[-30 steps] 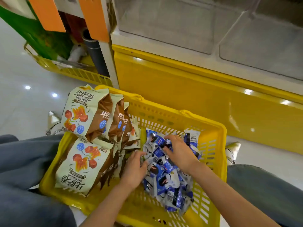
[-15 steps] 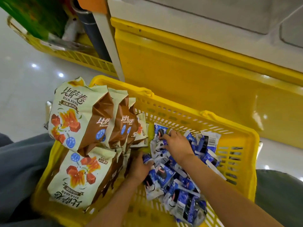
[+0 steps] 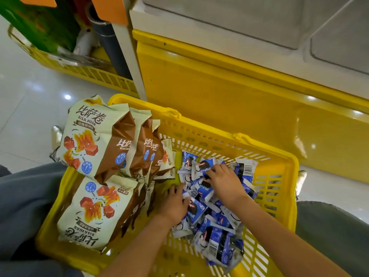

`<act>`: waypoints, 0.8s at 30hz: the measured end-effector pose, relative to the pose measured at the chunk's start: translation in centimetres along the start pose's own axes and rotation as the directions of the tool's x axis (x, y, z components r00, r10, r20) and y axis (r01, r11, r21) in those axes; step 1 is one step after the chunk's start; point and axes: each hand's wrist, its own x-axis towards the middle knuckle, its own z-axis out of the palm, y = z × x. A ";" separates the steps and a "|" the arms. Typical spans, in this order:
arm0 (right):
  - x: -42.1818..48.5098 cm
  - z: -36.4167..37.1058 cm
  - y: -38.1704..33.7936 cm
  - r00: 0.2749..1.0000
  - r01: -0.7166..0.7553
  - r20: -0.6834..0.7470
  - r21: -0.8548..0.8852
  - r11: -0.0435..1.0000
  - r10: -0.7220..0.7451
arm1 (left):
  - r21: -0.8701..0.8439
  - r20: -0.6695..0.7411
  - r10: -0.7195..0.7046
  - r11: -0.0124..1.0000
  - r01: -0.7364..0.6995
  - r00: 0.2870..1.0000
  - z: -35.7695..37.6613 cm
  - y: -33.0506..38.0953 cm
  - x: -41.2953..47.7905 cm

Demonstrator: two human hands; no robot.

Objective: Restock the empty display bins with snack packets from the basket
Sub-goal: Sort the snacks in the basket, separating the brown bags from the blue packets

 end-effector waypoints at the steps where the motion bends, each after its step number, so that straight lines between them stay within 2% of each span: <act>1: -0.1 -0.1 -0.2 1.000 -0.014 -0.006 0.039 0.999 0.014 | 0.028 -0.022 0.016 0.999 -0.015 1.000 -0.4 0.3 -0.4; 5: -1.4 -2.1 -1.5 0.994 -0.028 -0.097 0.173 0.985 0.045 | 0.038 -0.135 0.167 0.986 -0.163 0.977 -3.0 1.9 -3.3; 8: -2.9 -4.9 -2.9 0.964 0.036 -0.262 0.256 0.966 0.034 | 0.023 -0.319 0.366 0.925 -0.379 0.874 -5.8 3.3 -7.1; 10: -3.9 -7.0 -4.2 0.934 0.103 -0.356 0.327 0.940 0.022 | -0.002 -0.462 0.461 0.854 -0.520 0.758 -8.0 4.1 -10.2; 12: -4.9 -9.1 -5.9 0.900 0.167 -0.435 0.421 0.892 0.036 | 0.042 -0.631 0.494 0.791 -0.610 0.598 -10.5 4.2 -13.0; 14: -5.5 -10.9 -7.9 0.873 0.221 -0.484 0.508 0.832 0.065 | 0.091 -0.805 0.433 0.767 -0.635 0.407 -13.5 3.1 -14.9; 15: -5.5 -11.6 -8.9 0.872 0.236 -0.483 0.555 0.798 0.077 | 0.099 -0.869 0.372 0.777 -0.621 0.327 -15.1 2.2 -15.2; 16: -5.4 -12.3 -10.0 0.877 0.245 -0.472 0.599 0.762 0.089 | 0.085 -0.912 0.302 0.802 -0.591 0.278 -16.7 1.2 -15.4; 17: -5.2 -12.9 -11.1 0.884 0.244 -0.455 0.644 0.725 0.107 | 0.043 -0.937 0.224 0.836 -0.547 0.269 -18.2 0.3 -15.2; 18: -4.9 -13.6 -12.1 0.892 0.237 -0.433 0.694 0.680 0.131 | -0.027 -0.941 0.143 0.871 -0.491 0.306 -19.5 -0.5 -14.8; 20: -4.1 -15.2 -14.2 0.911 0.200 -0.359 0.812 0.548 0.200 | -0.208 -0.871 0.000 0.906 -0.369 0.491 -21.3 -2.0 -13.6; 22: -2.9 -16.5 -15.9 0.927 0.129 -0.253 0.909 0.397 0.278 | -0.366 -0.726 -0.036 0.866 -0.341 0.687 -21.9 -2.8 -12.8; 23: -2.3 -17.1 -16.6 0.934 0.088 -0.191 0.943 0.322 0.304 | -0.412 -0.676 -0.010 0.834 -0.367 0.737 -21.9 -2.9 -12.8; 24: -1.9 -17.5 -17.3 0.938 0.056 -0.135 0.968 0.244 0.318 | -0.440 -0.660 0.013 0.803 -0.401 0.751 -21.8 -3.0 -12.9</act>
